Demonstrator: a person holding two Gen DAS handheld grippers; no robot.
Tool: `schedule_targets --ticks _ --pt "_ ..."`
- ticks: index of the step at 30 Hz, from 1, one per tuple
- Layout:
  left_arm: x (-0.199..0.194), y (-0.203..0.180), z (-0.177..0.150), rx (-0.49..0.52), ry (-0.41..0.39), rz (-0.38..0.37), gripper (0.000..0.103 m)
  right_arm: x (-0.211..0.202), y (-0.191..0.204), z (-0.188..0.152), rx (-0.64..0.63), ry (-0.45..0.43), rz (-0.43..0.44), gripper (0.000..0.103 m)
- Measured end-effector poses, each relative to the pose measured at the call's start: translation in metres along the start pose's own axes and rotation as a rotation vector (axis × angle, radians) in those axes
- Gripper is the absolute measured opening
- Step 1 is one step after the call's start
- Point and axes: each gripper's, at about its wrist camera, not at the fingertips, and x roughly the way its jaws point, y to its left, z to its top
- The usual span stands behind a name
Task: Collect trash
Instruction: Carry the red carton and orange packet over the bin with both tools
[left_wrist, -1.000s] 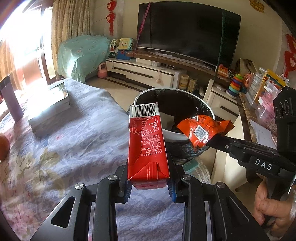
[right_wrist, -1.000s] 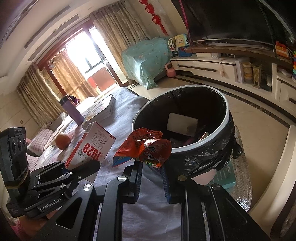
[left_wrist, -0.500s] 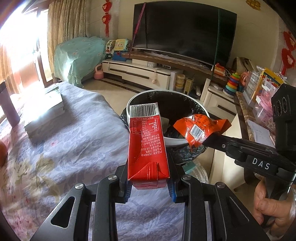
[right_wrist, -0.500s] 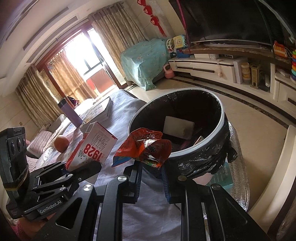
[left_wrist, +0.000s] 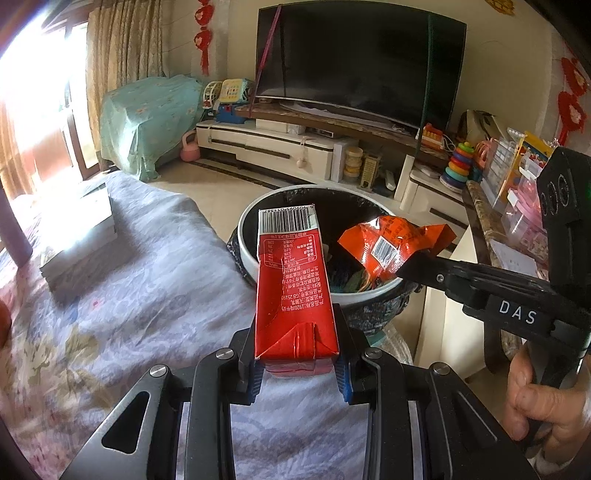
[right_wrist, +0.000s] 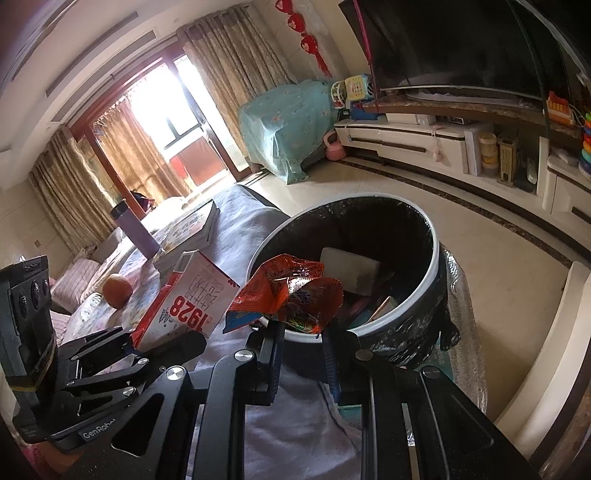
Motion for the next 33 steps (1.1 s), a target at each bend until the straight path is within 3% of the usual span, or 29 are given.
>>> schedule_targets --ticks 33 --pt "0.034 -0.009 0.037 0.033 0.014 0.012 0.03 0.017 -0.021 0.027 -0.001 0.027 -0.052 0.02"
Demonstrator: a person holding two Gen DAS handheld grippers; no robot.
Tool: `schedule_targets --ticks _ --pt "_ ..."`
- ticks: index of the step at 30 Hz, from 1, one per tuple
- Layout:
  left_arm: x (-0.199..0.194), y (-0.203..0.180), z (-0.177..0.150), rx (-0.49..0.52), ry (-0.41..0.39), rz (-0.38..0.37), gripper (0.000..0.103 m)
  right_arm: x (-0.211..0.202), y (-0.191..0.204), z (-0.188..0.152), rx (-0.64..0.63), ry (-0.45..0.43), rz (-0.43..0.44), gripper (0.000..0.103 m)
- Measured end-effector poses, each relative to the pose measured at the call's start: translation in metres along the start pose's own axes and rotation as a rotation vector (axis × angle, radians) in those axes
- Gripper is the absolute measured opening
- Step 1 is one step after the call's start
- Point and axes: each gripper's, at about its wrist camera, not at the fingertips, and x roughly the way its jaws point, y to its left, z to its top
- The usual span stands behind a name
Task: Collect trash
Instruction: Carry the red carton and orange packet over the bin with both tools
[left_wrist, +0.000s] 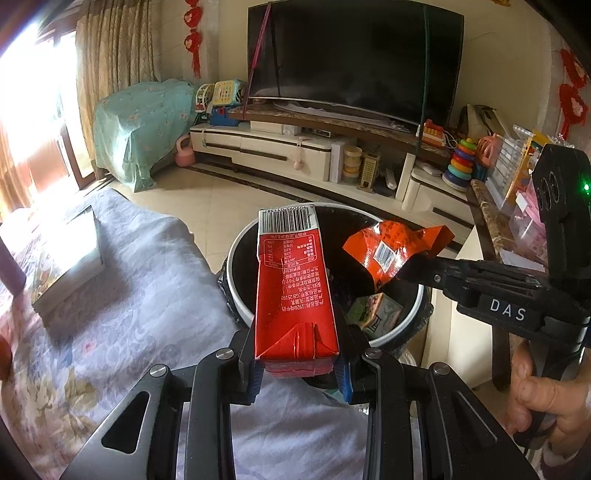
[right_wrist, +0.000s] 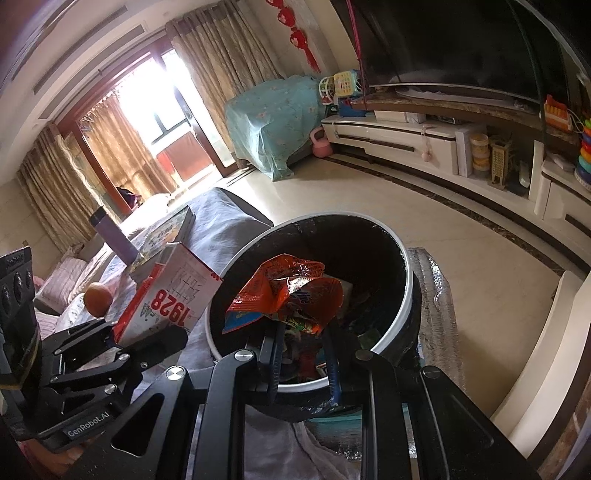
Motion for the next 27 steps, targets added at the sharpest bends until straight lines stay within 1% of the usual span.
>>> schedule_targets --ticks 15,27 --pt "0.023 0.0 0.016 -0.004 0.023 0.002 0.03 0.008 -0.003 0.008 -0.006 0.031 -0.016 0.02" --pt "0.034 -0.003 0.02 0.009 0.039 0.01 0.03 0.013 -0.003 0.014 -0.018 0.048 -0.024 0.02"
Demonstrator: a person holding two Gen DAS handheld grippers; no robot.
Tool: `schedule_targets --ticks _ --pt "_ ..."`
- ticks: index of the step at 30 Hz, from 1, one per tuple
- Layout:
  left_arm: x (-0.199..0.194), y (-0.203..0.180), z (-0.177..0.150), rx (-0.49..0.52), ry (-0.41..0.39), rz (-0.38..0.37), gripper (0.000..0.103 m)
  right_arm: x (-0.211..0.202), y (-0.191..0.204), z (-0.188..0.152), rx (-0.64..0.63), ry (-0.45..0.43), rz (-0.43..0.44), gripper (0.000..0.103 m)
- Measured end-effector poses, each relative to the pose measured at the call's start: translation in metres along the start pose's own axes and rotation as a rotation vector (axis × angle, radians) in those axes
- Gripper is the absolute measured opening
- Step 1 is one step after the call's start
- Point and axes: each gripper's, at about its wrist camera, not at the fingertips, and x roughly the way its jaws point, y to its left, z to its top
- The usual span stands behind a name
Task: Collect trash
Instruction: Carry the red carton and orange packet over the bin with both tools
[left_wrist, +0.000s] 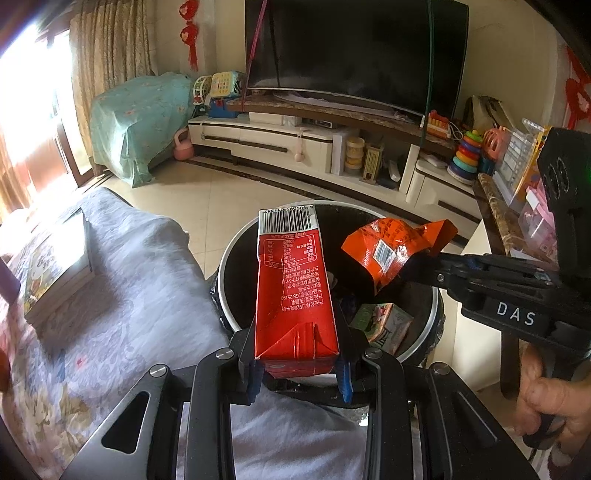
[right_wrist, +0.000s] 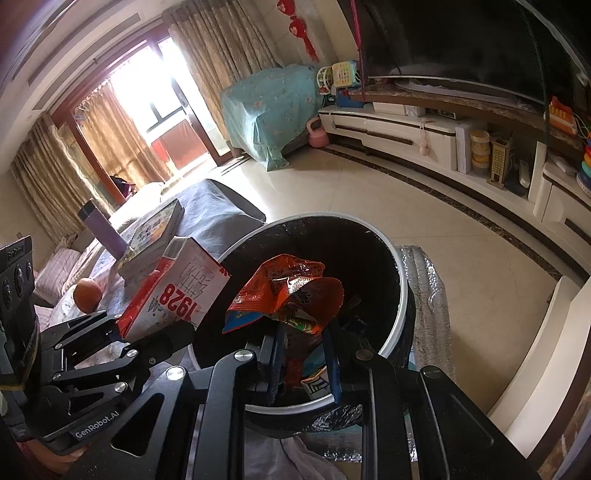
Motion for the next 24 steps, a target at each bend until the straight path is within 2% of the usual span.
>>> schedule_targets --ticks 24 --pt "0.018 -0.002 0.015 0.019 0.033 0.008 0.03 0.012 -0.005 0.01 0.001 0.044 -0.012 0.023"
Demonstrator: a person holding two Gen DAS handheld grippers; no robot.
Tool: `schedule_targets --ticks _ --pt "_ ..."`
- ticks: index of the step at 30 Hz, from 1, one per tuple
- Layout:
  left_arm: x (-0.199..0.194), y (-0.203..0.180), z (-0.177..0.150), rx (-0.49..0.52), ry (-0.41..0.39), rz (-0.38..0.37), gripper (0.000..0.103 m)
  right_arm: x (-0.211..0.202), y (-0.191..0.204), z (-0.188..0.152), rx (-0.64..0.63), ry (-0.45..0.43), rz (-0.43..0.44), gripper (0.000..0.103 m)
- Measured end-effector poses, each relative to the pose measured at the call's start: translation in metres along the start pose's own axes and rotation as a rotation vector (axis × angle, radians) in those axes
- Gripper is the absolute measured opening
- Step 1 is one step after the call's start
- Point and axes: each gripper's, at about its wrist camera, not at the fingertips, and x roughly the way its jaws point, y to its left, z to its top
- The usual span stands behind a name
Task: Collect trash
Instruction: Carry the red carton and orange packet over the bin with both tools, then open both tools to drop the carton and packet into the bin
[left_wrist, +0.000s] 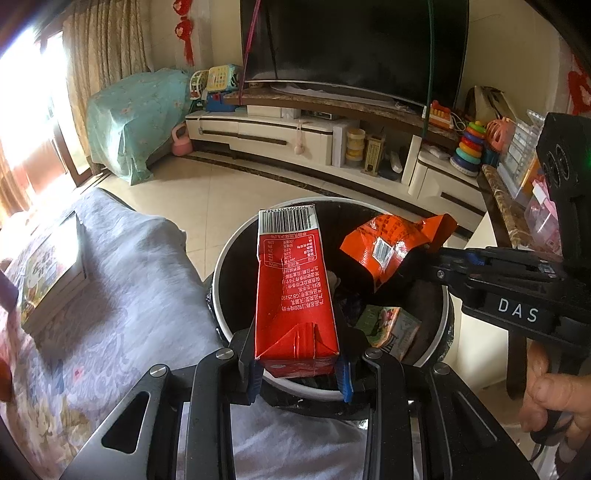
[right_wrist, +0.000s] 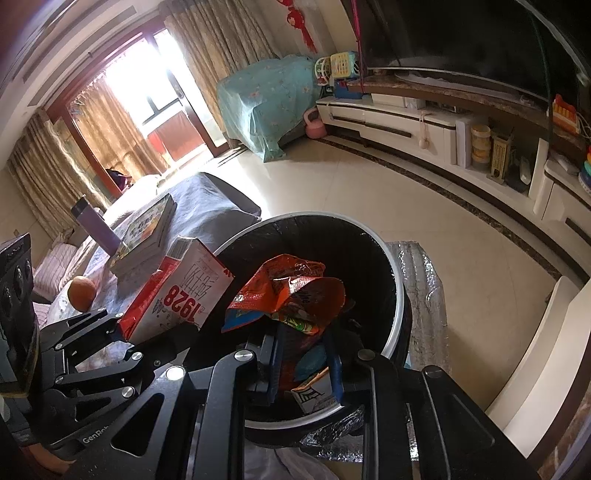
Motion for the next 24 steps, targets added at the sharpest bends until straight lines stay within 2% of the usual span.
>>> schedule_targets --ticks 20,21,23,24 --pt "0.012 -0.001 0.014 0.01 0.038 0.005 0.031 0.009 0.0 0.004 -0.007 0.042 -0.015 0.025" --pt "0.012 0.001 0.015 0.004 0.041 0.009 0.033 0.01 0.0 0.004 -0.007 0.044 -0.017 0.027" --pt "0.01 0.002 0.018 -0.002 0.035 0.019 0.051 0.01 0.0 0.004 -0.008 0.051 -0.022 0.032" --pt "0.009 0.002 0.019 -0.002 0.027 0.025 0.054 0.01 0.0 0.005 -0.007 0.053 -0.023 0.034"
